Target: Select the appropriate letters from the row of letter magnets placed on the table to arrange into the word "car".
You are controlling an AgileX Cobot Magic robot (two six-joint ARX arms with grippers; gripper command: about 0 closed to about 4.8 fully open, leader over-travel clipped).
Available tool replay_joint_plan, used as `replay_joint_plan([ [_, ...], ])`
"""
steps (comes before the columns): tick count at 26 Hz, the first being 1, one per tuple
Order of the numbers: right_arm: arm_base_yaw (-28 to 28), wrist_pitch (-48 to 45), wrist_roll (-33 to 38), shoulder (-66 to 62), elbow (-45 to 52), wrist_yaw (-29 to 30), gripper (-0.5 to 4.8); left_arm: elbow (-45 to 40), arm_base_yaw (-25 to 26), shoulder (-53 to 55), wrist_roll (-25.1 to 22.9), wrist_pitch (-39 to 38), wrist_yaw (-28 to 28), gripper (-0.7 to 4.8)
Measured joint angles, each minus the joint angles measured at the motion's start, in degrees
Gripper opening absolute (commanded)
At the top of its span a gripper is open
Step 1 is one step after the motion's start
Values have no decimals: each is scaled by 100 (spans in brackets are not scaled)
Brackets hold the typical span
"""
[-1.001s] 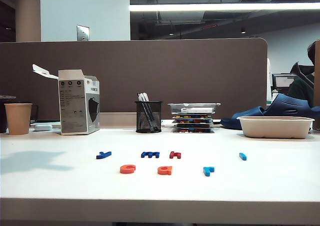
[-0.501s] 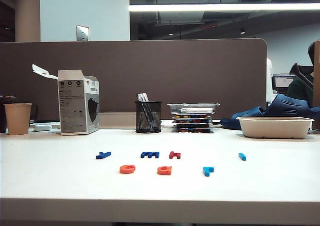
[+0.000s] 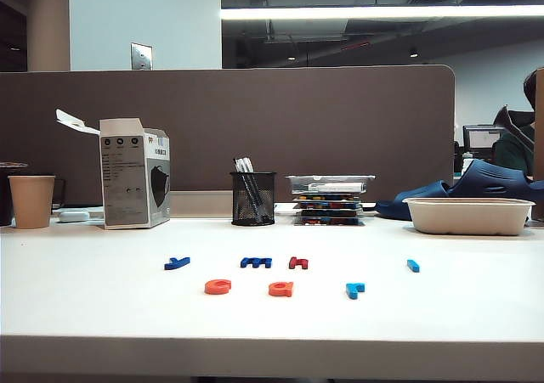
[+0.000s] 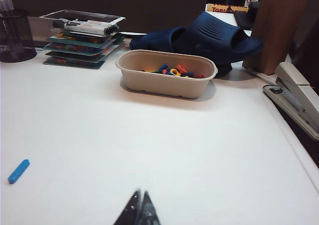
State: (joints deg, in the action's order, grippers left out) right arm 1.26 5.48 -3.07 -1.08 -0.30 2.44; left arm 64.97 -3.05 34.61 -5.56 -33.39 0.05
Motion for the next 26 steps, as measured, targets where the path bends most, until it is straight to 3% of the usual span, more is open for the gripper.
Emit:
replay_joint_plan([
  [4, 2, 0, 0, 0, 0, 66, -1, -1056, 17, -1473, 0, -4, -13, -6],
  [9, 2, 0, 0, 0, 0, 76, -1, -1943, 17, -2282, 11, -24, -4, -6],
  [15, 2, -2, 0, 0, 0, 79, -1, -3364, 17, -3397, 363, 190, 13, -5],
  [19, 0, 24, 0, 11, 0, 101, -1, -3762, 22, -3390, 398, 581, 2, -5],
  [26, -4, 232, 0, 68, 0, 111, -1, -4688, 17, -3460, 570, 2192, 116, -6],
])
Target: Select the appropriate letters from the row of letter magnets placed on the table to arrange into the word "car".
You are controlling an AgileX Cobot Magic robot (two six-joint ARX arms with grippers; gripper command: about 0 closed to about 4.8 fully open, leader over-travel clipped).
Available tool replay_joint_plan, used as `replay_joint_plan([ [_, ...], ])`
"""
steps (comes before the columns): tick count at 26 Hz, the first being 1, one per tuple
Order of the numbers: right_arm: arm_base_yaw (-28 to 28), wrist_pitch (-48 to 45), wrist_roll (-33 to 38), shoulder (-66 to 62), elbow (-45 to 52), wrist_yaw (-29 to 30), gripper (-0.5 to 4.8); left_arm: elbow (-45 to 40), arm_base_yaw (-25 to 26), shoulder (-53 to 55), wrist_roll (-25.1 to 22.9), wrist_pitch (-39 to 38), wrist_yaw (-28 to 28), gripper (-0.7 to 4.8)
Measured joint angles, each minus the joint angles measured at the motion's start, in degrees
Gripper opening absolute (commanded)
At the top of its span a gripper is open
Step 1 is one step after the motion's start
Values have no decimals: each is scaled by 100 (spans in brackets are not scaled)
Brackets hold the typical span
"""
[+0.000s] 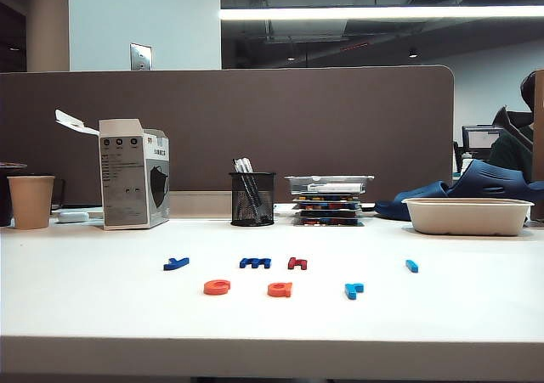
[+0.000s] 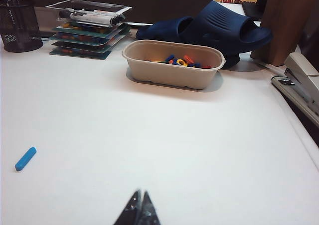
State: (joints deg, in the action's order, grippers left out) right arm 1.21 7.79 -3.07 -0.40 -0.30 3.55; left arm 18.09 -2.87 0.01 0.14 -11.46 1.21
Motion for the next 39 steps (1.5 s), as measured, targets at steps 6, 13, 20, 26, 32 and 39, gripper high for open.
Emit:
replay_joint_plan([
  [6, 0, 26, 0, 0, 0, -2, -1, -1252, 0, 13, 76, 1178, 7, -6],
  [13, 0, 26, 0, 0, 0, -2, -1, -1672, 0, 11, 31, 1451, 7, -5],
  [20, 0, 26, 0, 0, 0, -2, -1, -1794, 0, 9, -50, 1556, 9, -5],
  [26, 0, 26, 0, 0, 0, -2, -1, -1794, 0, 9, -31, 1552, 9, -5],
  [32, 0, 26, 0, 0, 0, 0, -1, -1794, 0, 9, -31, 1552, 7, -5],
  [39, 0, 26, 0, 0, 0, -2, -1, -1794, 0, 11, -31, 1552, 9, -5],
])
